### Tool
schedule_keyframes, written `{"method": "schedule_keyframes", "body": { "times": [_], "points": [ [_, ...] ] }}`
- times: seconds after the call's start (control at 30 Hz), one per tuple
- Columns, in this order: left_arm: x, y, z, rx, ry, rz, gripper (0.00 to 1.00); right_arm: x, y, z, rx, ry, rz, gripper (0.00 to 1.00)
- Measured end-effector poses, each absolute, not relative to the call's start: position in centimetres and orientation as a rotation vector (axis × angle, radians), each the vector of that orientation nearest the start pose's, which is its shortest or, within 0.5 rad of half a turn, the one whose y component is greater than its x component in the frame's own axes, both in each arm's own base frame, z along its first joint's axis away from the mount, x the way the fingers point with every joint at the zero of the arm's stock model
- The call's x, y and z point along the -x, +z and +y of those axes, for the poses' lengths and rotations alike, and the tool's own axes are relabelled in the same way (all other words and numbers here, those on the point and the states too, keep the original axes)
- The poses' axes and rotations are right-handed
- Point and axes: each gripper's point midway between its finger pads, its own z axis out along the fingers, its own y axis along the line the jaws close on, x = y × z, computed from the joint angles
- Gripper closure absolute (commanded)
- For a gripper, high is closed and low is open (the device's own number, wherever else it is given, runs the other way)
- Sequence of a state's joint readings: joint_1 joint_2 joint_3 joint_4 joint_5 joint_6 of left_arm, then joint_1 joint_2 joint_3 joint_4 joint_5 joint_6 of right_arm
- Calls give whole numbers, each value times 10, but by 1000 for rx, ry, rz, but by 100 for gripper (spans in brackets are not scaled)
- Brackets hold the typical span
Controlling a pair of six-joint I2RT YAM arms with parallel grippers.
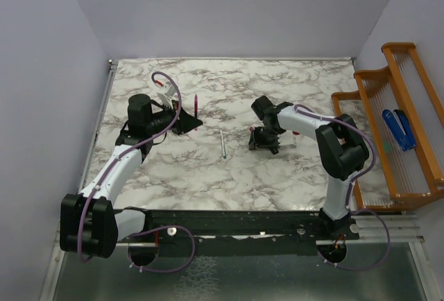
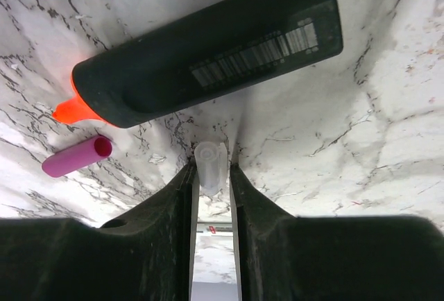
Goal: Insert the pens into the pen caps
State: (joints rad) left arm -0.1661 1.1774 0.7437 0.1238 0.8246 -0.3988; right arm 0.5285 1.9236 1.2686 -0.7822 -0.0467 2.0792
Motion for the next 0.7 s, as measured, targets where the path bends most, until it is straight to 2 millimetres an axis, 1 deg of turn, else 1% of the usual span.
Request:
{"method": "schedule_keyframes", "body": {
  "times": [0.1,0.13,0.2,0.3,0.37,0.53,0.6,0.7],
  "points": [
    [-300,217,-192,-371,-1151,1904,100,-316,17,236,-2199,216,2249,64],
    [-300,217,-192,-370,-1151,1905,100,-314,17,234,-2202,213,2247,64],
    [-300,217,-192,-371,-1150,1904,100,-310,16,230,-2207,203,2246,71],
    [-300,217,-192,-370,-1149,1904,100,-301,16,225,-2211,189,2250,90],
    [-300,217,-192,-371,-1147,1904,100,-297,16,221,-2217,189,2245,99],
    [-301,216,-191,-375,-1142,1902,100,-286,17,214,-2222,184,2246,100],
    [-301,216,-191,-378,-1137,1901,100,-284,18,214,-2204,185,2261,100],
    [-301,215,-190,-380,-1129,1905,100,-284,19,211,-2089,188,2332,100]
  ]
}}
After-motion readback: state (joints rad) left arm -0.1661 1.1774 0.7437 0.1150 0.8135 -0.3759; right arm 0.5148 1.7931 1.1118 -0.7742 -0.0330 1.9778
